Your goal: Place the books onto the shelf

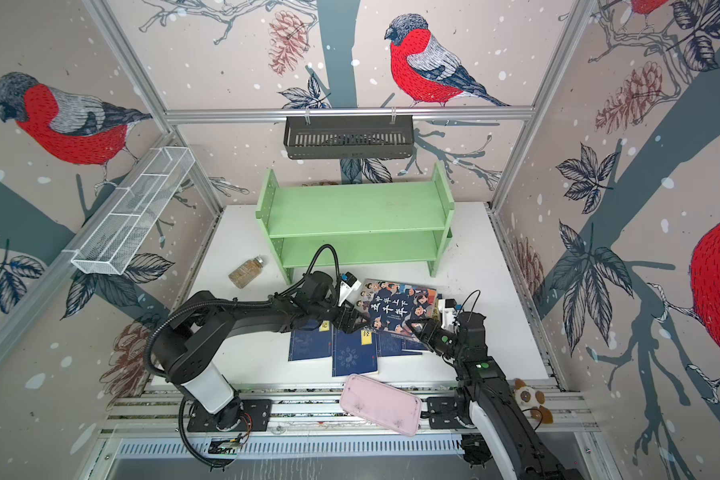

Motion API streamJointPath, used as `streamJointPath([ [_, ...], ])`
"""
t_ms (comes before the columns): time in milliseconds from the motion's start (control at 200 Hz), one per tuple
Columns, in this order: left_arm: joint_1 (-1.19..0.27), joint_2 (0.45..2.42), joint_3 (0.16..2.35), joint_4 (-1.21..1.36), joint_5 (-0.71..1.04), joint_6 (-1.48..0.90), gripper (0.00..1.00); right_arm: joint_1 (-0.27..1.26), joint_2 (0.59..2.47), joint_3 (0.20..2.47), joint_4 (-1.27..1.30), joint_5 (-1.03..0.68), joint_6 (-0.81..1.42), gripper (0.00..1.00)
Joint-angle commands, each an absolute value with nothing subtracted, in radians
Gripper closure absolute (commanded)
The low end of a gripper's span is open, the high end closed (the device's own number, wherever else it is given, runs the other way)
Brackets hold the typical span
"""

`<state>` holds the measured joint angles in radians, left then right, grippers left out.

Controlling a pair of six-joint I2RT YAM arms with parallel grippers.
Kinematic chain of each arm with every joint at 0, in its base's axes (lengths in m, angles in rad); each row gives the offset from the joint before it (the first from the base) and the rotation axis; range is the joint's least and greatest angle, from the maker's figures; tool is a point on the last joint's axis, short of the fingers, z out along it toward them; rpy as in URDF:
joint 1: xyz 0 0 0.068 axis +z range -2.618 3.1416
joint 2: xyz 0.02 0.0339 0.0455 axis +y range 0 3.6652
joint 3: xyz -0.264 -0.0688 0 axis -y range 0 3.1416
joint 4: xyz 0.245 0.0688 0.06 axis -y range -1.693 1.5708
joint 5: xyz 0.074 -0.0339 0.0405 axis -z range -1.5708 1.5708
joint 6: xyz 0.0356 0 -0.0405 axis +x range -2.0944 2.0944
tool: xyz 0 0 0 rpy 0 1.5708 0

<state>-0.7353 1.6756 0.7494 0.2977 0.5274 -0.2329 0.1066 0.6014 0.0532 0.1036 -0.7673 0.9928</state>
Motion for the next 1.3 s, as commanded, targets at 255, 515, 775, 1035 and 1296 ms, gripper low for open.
streamJointPath([
  [255, -0.737, 1.56, 0.878, 0.046, 0.588, -0.042, 0.05, 0.062, 0.541, 0.095, 0.195, -0.917, 1.003, 0.91],
  [515, -0.736, 1.463, 1.029, -0.284, 0.687, 0.187, 0.05, 0.028, 0.521, 0.146, 0.211, -0.993, 1.031, 0.92],
  [775, -0.702, 1.338, 1.184, -0.548, 0.657, 0.314, 0.04, 0.025, 0.523, 0.209, 0.212, -1.032, 1.056, 0.94],
  [1035, -0.626, 1.263, 1.318, -0.694, 0.671, 0.414, 0.04, 0.04, 0.524, 0.27, 0.249, -1.029, 1.096, 0.94],
  [1296, -0.584, 1.25, 1.384, -0.674, 0.678, 0.347, 0.04, 0.146, 0.569, 0.293, 0.353, -0.901, 1.134, 0.92],
])
